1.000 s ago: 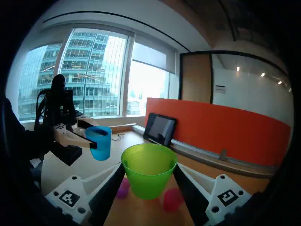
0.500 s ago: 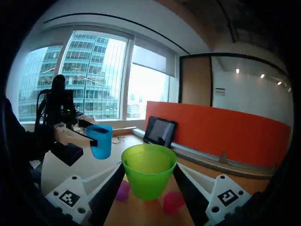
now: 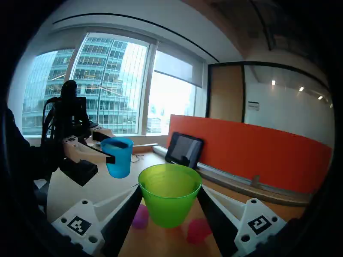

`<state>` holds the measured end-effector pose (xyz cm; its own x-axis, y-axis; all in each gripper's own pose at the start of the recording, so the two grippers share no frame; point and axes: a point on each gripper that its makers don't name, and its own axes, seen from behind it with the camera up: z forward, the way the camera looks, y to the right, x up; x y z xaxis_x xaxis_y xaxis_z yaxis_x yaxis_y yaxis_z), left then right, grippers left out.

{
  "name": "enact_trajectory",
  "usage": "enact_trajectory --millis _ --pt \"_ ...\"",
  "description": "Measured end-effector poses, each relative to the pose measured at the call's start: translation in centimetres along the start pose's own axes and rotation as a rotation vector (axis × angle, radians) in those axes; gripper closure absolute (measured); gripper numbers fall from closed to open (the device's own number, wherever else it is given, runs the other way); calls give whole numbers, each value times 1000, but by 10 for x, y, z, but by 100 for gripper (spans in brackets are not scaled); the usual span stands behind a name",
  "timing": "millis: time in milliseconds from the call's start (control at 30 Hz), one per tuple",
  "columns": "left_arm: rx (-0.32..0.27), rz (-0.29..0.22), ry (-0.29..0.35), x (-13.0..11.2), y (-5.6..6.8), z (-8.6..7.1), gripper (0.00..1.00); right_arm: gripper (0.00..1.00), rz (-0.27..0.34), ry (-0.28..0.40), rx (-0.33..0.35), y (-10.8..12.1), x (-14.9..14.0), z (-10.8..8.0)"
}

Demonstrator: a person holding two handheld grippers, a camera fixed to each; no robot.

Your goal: Pour water

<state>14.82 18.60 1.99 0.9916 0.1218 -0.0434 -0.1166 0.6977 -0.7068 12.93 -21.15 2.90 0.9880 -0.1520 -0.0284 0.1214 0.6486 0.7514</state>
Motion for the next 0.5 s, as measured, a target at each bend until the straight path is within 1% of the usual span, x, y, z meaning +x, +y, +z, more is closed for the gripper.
enact_trajectory --millis 267,500 --pt "26 74 7 15 -5 -1 14 9 1 2 20 -8 -3 4" --pt "42 145 13 28 -6 0 14 9 9 3 47 -18 -6 9"
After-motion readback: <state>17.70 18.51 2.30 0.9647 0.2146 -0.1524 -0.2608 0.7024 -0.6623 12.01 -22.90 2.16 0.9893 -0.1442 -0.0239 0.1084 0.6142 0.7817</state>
